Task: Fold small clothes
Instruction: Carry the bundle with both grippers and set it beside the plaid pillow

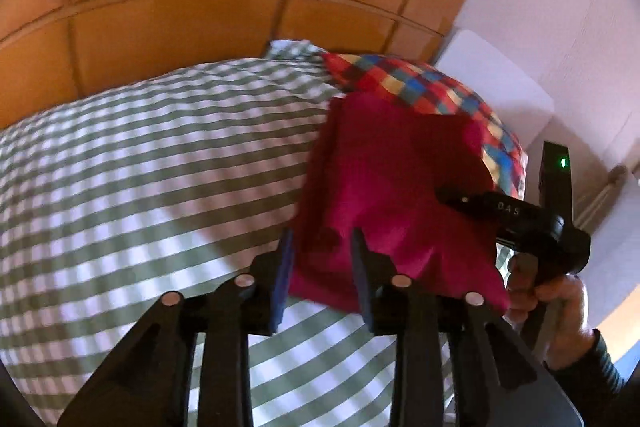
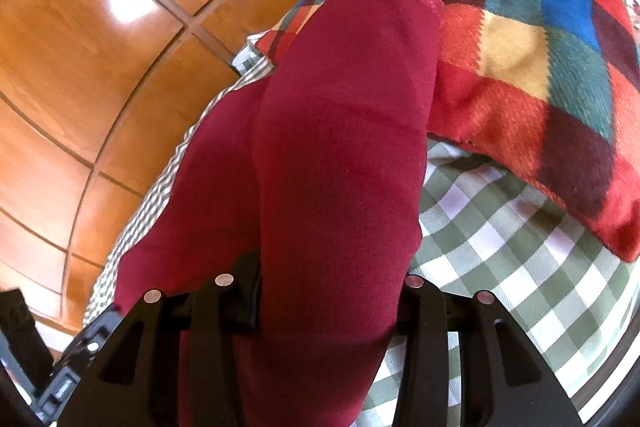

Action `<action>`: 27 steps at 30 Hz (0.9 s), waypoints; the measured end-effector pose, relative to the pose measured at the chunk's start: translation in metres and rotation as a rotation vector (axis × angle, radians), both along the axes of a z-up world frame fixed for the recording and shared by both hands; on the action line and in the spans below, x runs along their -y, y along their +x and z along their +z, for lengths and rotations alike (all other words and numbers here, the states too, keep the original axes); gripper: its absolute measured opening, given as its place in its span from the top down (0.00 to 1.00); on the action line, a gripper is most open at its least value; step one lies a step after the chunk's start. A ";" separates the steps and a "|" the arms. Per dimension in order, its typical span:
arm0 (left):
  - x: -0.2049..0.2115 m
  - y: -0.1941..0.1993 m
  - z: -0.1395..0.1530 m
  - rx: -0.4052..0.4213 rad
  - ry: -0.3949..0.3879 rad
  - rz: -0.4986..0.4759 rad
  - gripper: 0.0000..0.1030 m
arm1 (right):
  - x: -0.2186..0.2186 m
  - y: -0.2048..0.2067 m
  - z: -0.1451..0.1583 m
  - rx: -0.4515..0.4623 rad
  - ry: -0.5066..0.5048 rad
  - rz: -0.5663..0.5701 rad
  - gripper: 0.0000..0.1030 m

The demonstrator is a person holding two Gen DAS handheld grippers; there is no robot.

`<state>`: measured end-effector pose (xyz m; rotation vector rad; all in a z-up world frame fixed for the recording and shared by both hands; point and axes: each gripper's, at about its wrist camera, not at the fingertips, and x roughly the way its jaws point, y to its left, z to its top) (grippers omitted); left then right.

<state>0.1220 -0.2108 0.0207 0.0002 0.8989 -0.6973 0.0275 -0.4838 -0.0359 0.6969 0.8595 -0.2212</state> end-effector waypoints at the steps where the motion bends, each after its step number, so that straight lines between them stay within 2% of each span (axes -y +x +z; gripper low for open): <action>1: 0.009 0.000 -0.002 0.007 0.022 -0.009 0.72 | -0.002 0.002 0.003 0.002 -0.025 0.017 0.61; 5: 0.036 0.005 -0.013 0.021 0.119 -0.015 0.72 | -0.025 0.003 0.028 0.083 -0.197 0.135 0.61; 9: 0.041 0.007 -0.037 -0.056 0.124 -0.007 0.71 | -0.001 0.016 0.000 0.010 -0.093 0.104 0.60; 12: 0.042 0.010 -0.044 -0.072 0.111 0.001 0.66 | 0.013 0.015 -0.011 0.017 -0.015 0.087 0.60; 15: 0.046 0.018 -0.045 -0.099 0.100 0.008 0.68 | 0.008 0.020 -0.008 0.010 -0.042 0.095 0.60; 20: 0.044 0.018 -0.042 -0.078 0.104 -0.007 0.73 | 0.007 0.026 -0.010 0.004 -0.035 0.092 0.60; 22: 0.043 0.019 -0.042 -0.080 0.105 -0.015 0.71 | 0.009 0.024 -0.009 -0.015 -0.037 0.092 0.53; 23: 0.042 0.018 -0.042 -0.080 0.106 -0.017 0.70 | 0.009 0.020 -0.006 -0.025 -0.052 0.084 0.43; 24: 0.041 0.018 -0.040 -0.077 0.098 -0.008 0.65 | 0.010 0.016 -0.002 -0.029 -0.074 0.074 0.35; 25: 0.040 0.017 -0.037 -0.068 0.089 0.004 0.61 | 0.007 0.010 0.006 -0.033 -0.114 0.061 0.32; 27: 0.032 0.011 -0.028 -0.024 0.079 0.037 0.41 | -0.002 -0.004 0.023 -0.034 -0.196 0.032 0.25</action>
